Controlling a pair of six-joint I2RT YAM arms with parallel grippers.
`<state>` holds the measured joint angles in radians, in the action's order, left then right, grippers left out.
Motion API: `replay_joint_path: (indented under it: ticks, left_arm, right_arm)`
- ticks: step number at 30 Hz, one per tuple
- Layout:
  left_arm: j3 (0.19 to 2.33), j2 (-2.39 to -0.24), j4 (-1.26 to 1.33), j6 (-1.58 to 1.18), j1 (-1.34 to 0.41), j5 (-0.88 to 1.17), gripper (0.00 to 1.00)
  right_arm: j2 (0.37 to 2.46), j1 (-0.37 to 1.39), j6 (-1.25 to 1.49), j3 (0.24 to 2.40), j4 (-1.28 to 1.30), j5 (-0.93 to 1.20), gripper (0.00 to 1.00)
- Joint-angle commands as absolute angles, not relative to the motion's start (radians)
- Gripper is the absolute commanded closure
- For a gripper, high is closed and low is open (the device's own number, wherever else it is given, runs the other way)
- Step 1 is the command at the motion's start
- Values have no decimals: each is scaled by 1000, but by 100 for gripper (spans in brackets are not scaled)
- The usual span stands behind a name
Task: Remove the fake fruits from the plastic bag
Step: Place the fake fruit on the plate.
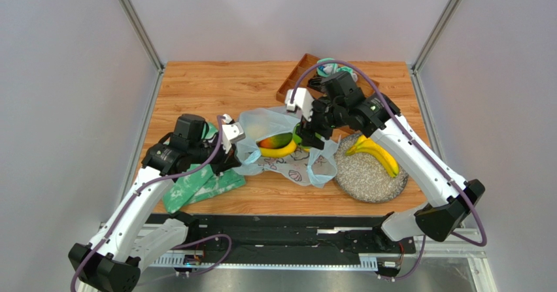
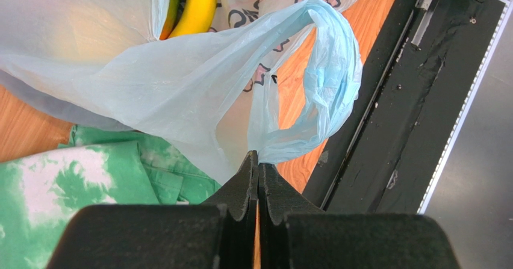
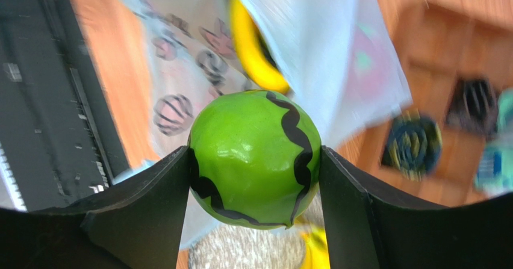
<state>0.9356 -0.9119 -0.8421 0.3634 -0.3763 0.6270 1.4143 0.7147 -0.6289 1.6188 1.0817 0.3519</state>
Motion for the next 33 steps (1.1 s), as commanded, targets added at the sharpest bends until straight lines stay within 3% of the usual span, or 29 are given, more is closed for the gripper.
replay_joint_path:
  ticks: [1,7,13,18,23,27,33]
  left_arm:
    - [942,-899,-805,345,-368,666,100]
    - [933,-899,-796,341,-367,672,100]
    - [920,-905,-779,333,-365,678,100]
    - [928,-913,-781,330,-364,680,100]
    - [922,-911,-776,324,-364,684,100]
    - [923,-907,-781,324,-362,680,100]
    - [923,-911,-781,328,-354,683,100]
  right_arm:
    - [1364,488,-550,1566,1082,348,53]
    - [1274,293,-845,1261,1250,204,52]
    - [1102,284,-1110,871,1086,9,51]
    - [1060,284,-1196,715,941,-179,50]
    - [1075,285,-1174,736,884,-195,18]
    - [1088,285,-1129,941,1093,-37,0]
    - [1189,331,-1005,1327,1252,221,0]
